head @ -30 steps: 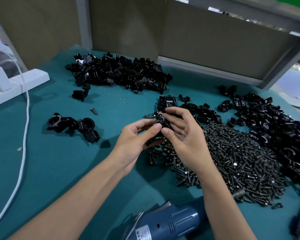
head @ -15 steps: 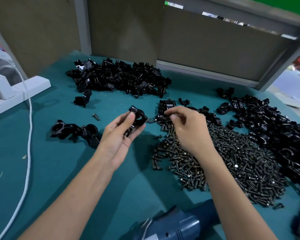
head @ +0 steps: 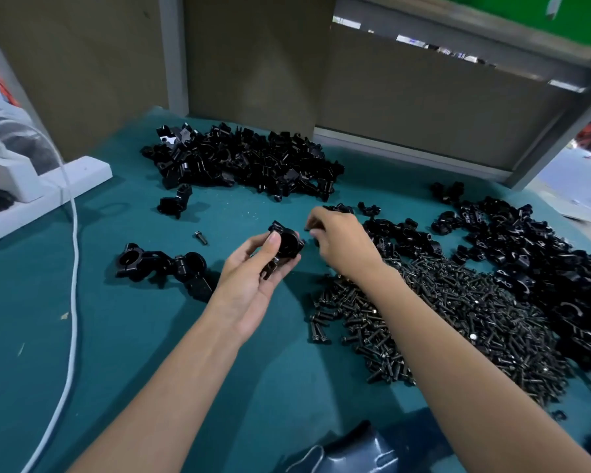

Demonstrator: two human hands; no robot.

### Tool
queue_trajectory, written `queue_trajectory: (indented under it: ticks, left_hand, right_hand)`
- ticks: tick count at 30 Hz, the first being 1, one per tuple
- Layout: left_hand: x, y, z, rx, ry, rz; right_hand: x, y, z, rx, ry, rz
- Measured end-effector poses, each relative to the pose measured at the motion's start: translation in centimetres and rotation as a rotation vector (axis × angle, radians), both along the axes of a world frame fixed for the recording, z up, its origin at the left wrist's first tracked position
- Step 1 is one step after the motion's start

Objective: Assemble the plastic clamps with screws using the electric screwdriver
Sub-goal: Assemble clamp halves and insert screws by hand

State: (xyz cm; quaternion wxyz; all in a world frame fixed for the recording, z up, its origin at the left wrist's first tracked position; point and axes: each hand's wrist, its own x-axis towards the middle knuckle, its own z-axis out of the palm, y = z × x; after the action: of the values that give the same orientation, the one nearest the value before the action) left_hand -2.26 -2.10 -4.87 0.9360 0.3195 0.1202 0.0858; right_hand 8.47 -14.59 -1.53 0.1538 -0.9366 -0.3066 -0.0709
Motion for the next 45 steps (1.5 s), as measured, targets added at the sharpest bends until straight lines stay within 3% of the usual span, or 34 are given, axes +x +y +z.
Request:
queue_trajectory:
  ticks: [3,11,15,19,30,32,36,39,45]
  left_hand:
    - [0.2,0.0,-0.2,0.041,0.024,0.005]
    - [0.3,0.3,-0.4,0.037,0.014,0.019]
    - [0.3,0.1,-0.3,0.045,0.002,0.020]
    - [0.3,0.0,-0.3,0.055,0.000,0.022]
    - [0.0,-0.5,-0.4,0.122,-0.002,-0.029]
    - [0.0,-0.5,-0.5,0.133,-0.005,-0.036]
    - [0.1,-0.7,-0.4,0.181,-0.021,-0.041]
    - [0.0,-1.2,-0.3,0.374,-0.004,-0.053]
    - [-0.3,-1.9,-0.5,0.544,0.004,-0.085]
  right_hand:
    - [-1.2,-0.9,0.9,0.270,0.036,0.012]
    - [-3.3,-4.4,0.6,-0.074,0.159,-0.039]
    - [-5.0,-5.3,1.1,-0.002,0.175,0.094]
    - [-6.4,-4.6,0.3,-0.141,0.158,0.226]
    - [-6.1,-3.3,-0.2,-0.255,0.185,0.179]
    - [-6.3,-3.6,-0.4,-0.173,0.161,0.162]
    - [-6.5,-4.8,0.4,0.254,0.179,0.001]
    - [-6.2,-4.8,1.4,0.500,0.191,-0.042]
    - [-6.5,-3.3,1.7,0.534,0.194,-0.014]
